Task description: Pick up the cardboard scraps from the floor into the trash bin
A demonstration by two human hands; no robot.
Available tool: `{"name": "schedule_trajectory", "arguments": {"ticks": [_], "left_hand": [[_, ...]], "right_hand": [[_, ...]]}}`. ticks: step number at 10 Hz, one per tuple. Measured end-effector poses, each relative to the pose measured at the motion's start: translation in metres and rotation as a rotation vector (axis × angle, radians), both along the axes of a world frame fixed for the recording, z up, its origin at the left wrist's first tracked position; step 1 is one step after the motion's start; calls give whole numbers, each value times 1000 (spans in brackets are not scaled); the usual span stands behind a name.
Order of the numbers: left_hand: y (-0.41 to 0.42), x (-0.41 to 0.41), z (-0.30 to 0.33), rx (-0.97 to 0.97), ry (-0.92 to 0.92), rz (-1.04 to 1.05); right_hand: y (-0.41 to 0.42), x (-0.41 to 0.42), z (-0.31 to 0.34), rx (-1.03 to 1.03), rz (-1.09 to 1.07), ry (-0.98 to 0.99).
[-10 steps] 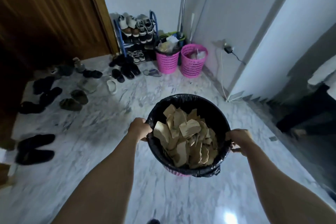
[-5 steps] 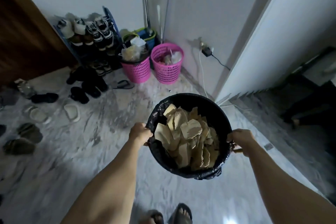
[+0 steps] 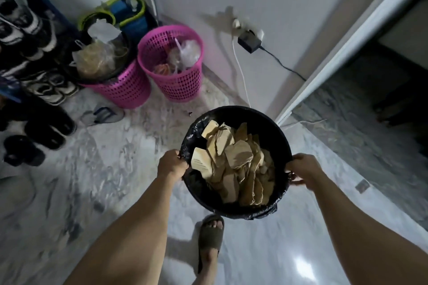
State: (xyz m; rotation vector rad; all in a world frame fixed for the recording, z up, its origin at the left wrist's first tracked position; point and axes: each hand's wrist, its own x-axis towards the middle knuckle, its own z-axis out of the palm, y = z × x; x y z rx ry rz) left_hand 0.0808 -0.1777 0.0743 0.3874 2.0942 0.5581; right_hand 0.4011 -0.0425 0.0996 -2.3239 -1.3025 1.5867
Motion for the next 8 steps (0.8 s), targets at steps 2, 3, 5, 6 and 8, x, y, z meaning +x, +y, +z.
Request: {"name": "schedule_trajectory", "arguments": {"ticks": [2, 3, 5, 6, 8], "left_hand": [[54, -15, -105, 1, -53, -24], [69, -21, -134, -10, -67, -28], [76, -34, -175, -31, -102, -23], [80, -31, -167, -43, -136, -24], [78, -9, -129, -40, 101, -74]], "right_hand": [[50, -9, -97, -33, 3, -47], [64, -11, -126, -46, -6, -42], [75, -19, -157, -62, -18, -86], [77, -19, -159, -67, -23, -122], [66, -28, -137, -48, 125, -221]]}}
